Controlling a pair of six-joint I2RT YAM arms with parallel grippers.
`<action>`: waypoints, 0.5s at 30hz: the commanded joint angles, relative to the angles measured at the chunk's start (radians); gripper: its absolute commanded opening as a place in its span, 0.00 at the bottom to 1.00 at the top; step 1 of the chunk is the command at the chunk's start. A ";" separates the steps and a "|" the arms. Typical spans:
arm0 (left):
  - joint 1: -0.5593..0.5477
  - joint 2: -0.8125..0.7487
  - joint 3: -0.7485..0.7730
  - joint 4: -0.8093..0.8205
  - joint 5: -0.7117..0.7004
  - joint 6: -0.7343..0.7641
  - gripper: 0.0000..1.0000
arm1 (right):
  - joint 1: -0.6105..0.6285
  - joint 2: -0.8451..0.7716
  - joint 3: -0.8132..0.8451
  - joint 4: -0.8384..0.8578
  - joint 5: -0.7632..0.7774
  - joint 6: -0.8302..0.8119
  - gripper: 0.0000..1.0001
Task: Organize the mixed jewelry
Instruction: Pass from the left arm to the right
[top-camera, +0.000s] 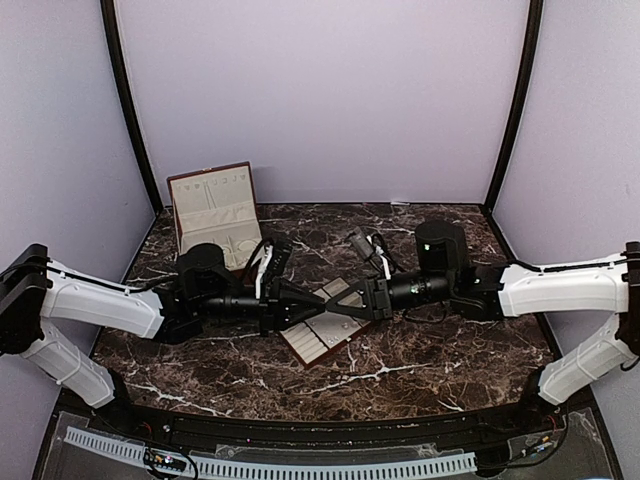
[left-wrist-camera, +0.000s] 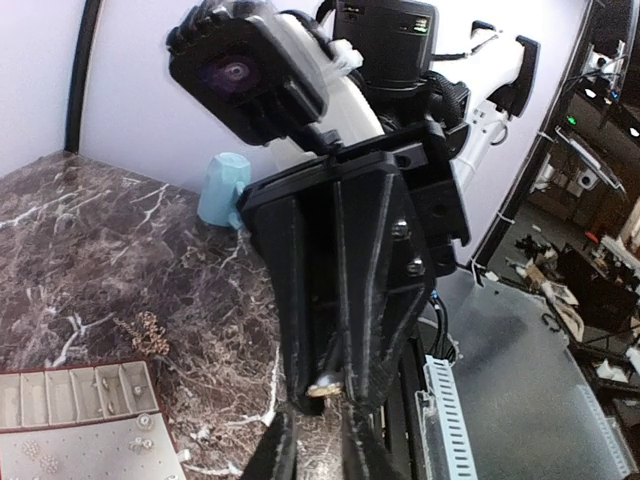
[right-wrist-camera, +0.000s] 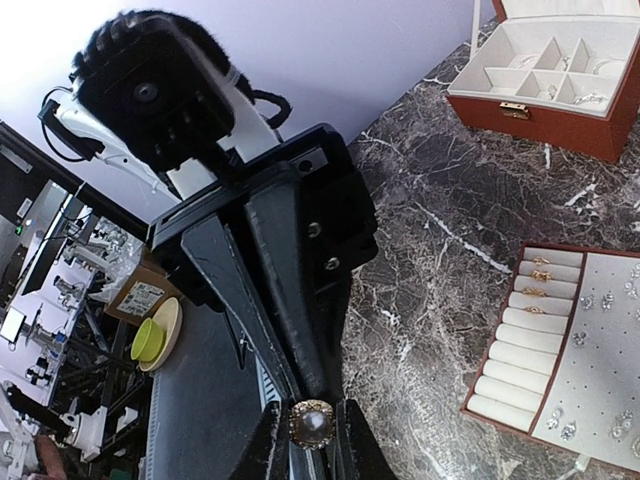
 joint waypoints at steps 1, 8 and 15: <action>-0.002 -0.035 -0.030 0.011 -0.035 0.001 0.30 | 0.001 -0.041 -0.027 0.025 0.062 -0.024 0.09; 0.023 -0.179 -0.098 -0.106 -0.134 0.034 0.53 | -0.011 -0.048 -0.049 -0.005 0.102 -0.051 0.08; 0.174 -0.301 -0.047 -0.321 -0.134 -0.015 0.55 | -0.004 -0.004 -0.023 -0.135 0.204 -0.100 0.09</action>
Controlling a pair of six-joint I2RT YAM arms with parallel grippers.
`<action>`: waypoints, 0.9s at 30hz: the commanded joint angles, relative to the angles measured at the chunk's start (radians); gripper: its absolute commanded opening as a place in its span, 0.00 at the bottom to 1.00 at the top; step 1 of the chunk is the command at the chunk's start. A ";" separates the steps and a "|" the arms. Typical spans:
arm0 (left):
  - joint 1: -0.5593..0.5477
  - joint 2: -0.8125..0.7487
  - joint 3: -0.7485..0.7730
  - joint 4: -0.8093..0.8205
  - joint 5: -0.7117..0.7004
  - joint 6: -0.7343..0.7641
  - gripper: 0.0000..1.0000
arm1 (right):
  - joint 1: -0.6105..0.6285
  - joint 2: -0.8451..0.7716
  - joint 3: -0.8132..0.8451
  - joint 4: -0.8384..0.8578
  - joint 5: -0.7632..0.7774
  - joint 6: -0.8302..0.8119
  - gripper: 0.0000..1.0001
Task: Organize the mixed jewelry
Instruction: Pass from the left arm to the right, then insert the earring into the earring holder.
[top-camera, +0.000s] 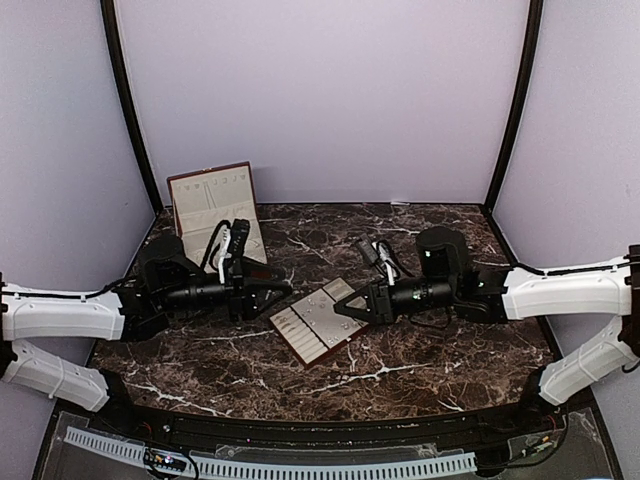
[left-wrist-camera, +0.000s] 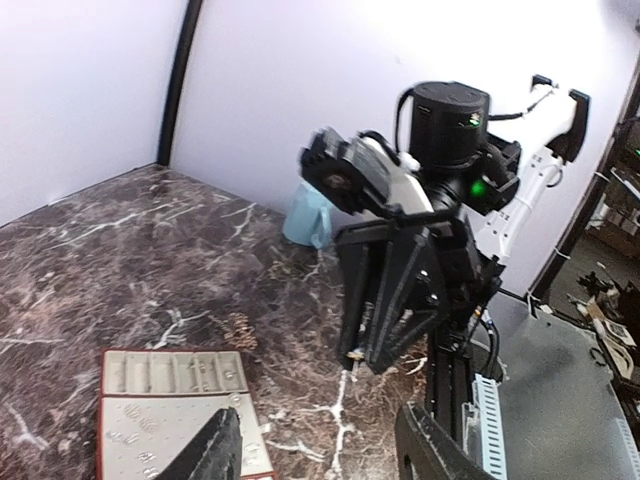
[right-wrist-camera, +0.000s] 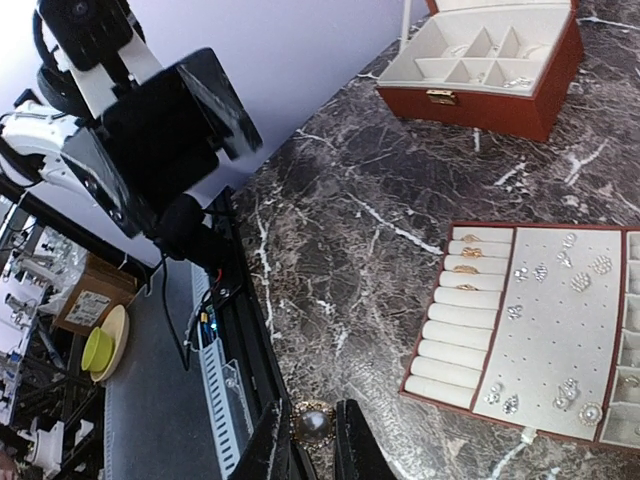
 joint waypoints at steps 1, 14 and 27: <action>0.124 -0.047 0.057 -0.193 -0.010 -0.032 0.56 | 0.005 0.041 0.021 -0.092 0.102 -0.048 0.09; 0.437 0.060 0.340 -0.491 0.163 -0.021 0.56 | 0.002 0.214 0.070 -0.186 0.219 -0.045 0.09; 0.450 0.052 0.319 -0.516 0.146 0.015 0.56 | -0.034 0.351 0.186 -0.313 0.248 -0.019 0.09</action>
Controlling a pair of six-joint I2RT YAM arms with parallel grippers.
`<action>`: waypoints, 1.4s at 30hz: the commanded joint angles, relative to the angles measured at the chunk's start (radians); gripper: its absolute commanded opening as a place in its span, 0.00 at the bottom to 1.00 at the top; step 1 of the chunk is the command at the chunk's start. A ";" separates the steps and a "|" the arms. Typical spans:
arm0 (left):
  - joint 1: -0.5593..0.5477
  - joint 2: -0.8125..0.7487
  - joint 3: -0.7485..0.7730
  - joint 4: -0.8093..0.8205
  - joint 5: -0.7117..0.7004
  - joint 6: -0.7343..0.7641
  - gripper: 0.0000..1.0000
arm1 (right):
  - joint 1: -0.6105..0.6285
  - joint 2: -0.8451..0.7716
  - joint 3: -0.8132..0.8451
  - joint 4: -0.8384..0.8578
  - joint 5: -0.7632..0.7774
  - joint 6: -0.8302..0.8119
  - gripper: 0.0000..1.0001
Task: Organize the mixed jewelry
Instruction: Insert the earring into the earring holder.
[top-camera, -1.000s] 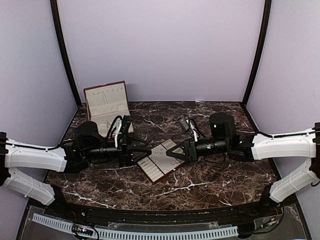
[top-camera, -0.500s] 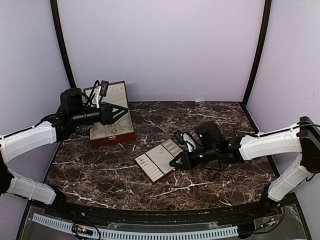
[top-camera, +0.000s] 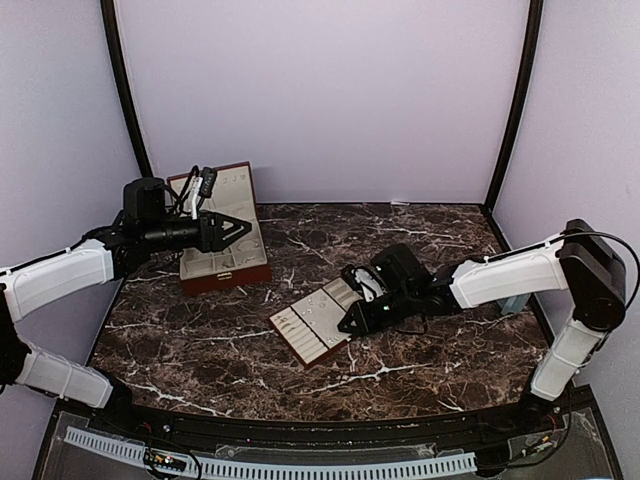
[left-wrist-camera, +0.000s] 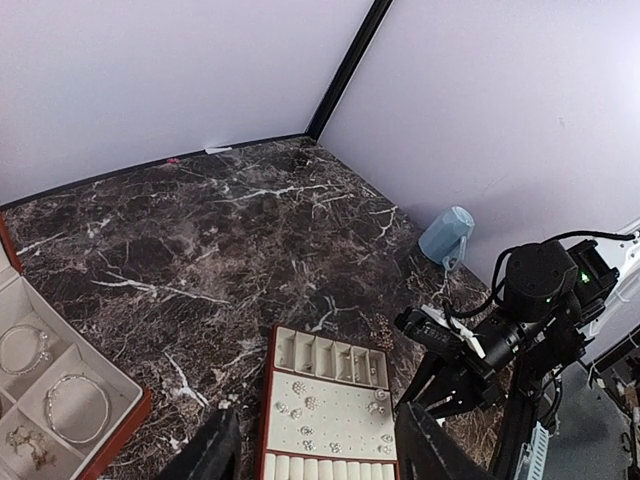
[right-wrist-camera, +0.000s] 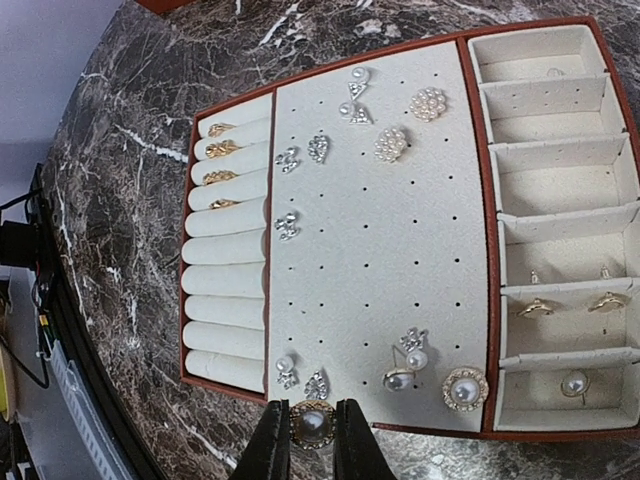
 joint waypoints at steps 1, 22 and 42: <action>0.006 -0.010 -0.002 -0.022 0.018 0.021 0.56 | -0.005 0.025 0.048 -0.056 0.028 0.008 0.09; 0.007 -0.028 -0.004 -0.028 0.023 0.019 0.56 | 0.008 0.088 0.117 -0.144 0.060 -0.015 0.09; 0.006 -0.024 -0.005 -0.028 0.023 0.016 0.56 | 0.030 0.114 0.155 -0.232 0.091 -0.035 0.09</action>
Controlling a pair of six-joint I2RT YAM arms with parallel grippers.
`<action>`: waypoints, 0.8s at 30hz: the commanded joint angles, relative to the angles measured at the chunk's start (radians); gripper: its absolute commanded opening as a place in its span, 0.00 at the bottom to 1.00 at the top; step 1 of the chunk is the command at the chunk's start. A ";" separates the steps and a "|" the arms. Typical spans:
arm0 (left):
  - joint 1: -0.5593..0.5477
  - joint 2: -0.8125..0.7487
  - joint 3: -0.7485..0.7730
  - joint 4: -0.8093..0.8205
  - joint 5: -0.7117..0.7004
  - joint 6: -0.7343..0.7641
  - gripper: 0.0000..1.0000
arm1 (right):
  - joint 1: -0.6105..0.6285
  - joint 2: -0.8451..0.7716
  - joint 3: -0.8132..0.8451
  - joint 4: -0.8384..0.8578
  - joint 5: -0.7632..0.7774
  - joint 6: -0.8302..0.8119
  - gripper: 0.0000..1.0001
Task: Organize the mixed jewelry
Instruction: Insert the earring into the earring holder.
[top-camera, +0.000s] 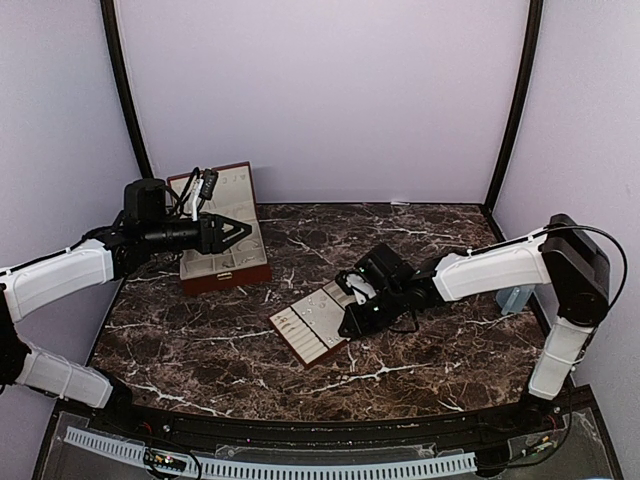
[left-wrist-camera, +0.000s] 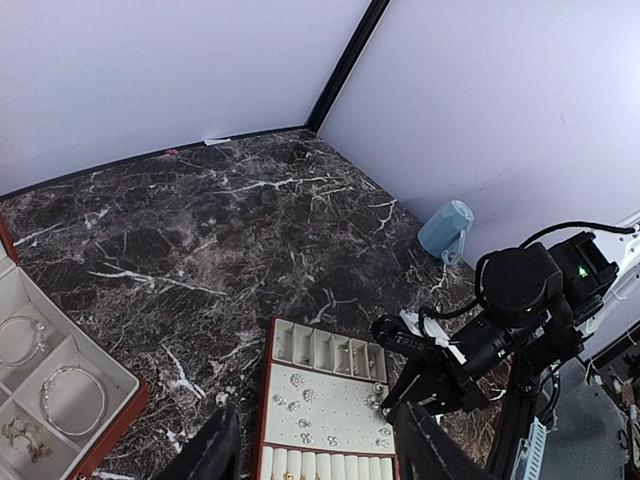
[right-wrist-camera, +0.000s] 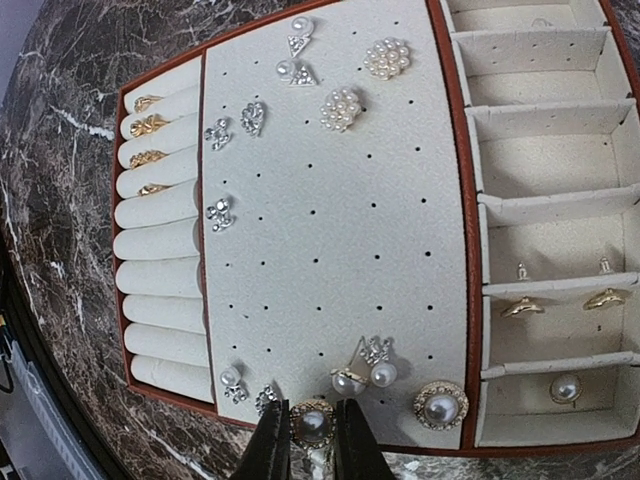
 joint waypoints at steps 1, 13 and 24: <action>0.005 -0.023 -0.004 -0.004 0.016 0.012 0.56 | 0.012 0.011 0.022 -0.046 0.024 -0.012 0.09; 0.006 -0.023 -0.006 -0.002 0.018 0.007 0.56 | 0.013 0.007 0.037 -0.076 0.038 -0.013 0.09; 0.005 -0.029 -0.006 -0.003 0.015 0.011 0.56 | 0.013 0.035 0.050 -0.065 0.039 -0.021 0.09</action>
